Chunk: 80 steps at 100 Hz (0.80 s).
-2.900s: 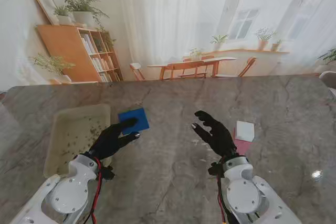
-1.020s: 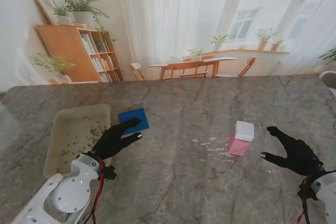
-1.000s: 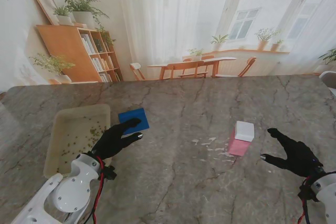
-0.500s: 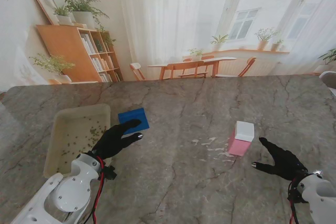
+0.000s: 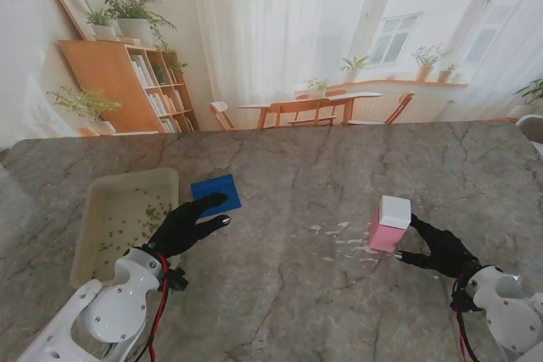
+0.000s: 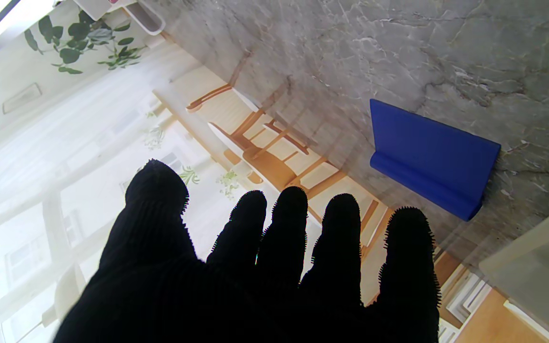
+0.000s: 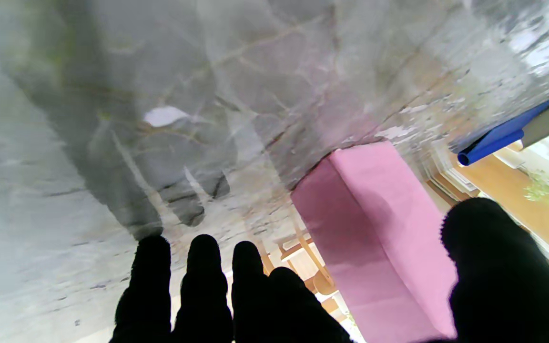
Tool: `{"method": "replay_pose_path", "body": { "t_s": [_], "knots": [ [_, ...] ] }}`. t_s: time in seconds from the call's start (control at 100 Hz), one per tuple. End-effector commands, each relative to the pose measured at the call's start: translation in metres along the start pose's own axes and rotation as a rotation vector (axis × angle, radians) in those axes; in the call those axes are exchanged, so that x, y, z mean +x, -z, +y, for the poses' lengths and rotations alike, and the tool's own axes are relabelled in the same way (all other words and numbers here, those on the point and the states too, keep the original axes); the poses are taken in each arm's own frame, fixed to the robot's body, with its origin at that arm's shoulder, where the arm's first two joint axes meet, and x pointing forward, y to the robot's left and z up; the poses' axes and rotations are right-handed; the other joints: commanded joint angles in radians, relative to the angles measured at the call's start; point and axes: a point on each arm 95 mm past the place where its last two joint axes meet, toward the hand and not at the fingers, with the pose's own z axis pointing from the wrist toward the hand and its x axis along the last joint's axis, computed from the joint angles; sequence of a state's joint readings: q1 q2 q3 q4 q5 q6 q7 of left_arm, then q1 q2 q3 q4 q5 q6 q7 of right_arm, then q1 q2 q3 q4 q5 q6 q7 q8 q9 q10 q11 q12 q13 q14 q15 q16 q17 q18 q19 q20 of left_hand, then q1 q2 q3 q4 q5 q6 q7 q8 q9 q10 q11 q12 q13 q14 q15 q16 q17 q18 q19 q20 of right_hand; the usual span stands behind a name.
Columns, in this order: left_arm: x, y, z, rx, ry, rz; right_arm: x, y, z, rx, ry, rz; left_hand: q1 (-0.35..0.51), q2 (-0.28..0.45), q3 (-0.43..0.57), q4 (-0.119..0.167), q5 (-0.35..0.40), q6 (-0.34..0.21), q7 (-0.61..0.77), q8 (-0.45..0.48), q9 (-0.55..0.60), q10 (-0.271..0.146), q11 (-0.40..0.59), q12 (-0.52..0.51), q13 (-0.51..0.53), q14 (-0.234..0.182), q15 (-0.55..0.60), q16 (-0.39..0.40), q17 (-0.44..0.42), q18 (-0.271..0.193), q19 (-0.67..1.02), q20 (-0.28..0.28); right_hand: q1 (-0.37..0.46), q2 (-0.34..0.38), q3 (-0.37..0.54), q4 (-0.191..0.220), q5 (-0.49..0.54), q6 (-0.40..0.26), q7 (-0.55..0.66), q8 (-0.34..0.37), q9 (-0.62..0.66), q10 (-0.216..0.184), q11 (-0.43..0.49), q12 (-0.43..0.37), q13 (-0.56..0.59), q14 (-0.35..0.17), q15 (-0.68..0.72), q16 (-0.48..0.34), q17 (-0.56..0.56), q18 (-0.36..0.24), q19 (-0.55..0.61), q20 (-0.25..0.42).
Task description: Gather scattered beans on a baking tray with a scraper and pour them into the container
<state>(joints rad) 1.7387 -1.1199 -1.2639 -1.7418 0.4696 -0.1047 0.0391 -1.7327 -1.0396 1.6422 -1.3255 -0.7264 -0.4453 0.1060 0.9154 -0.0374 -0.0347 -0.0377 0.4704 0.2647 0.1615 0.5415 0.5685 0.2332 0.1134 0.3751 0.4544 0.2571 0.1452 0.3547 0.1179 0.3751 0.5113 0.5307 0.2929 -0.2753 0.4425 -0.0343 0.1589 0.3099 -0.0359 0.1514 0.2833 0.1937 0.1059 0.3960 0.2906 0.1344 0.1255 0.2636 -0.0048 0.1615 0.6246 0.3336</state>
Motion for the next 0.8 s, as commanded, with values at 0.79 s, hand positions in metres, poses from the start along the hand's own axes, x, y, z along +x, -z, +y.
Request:
{"method": "replay_pose_path", "body": {
  "t_s": [0.79],
  "knots": [
    [0.0,0.002,0.0,-0.004,-0.02,-0.017,0.002,-0.039,-0.008,0.118,-0.077,0.145,-0.001,0.033,-0.003,0.006,0.015,-0.022,-0.005,0.013,0.0,-0.023,-0.006,0.008,0.013,-0.016,0.024,0.012,0.0,-0.004,0.024,0.029,-0.049,-0.012,0.026,-0.047,-0.031,-0.039,0.065,0.408,0.053,-0.025,0.024,0.029,0.042,-0.006,0.038,-0.02,0.052,-0.001,0.117,-0.182]
  ]
}}
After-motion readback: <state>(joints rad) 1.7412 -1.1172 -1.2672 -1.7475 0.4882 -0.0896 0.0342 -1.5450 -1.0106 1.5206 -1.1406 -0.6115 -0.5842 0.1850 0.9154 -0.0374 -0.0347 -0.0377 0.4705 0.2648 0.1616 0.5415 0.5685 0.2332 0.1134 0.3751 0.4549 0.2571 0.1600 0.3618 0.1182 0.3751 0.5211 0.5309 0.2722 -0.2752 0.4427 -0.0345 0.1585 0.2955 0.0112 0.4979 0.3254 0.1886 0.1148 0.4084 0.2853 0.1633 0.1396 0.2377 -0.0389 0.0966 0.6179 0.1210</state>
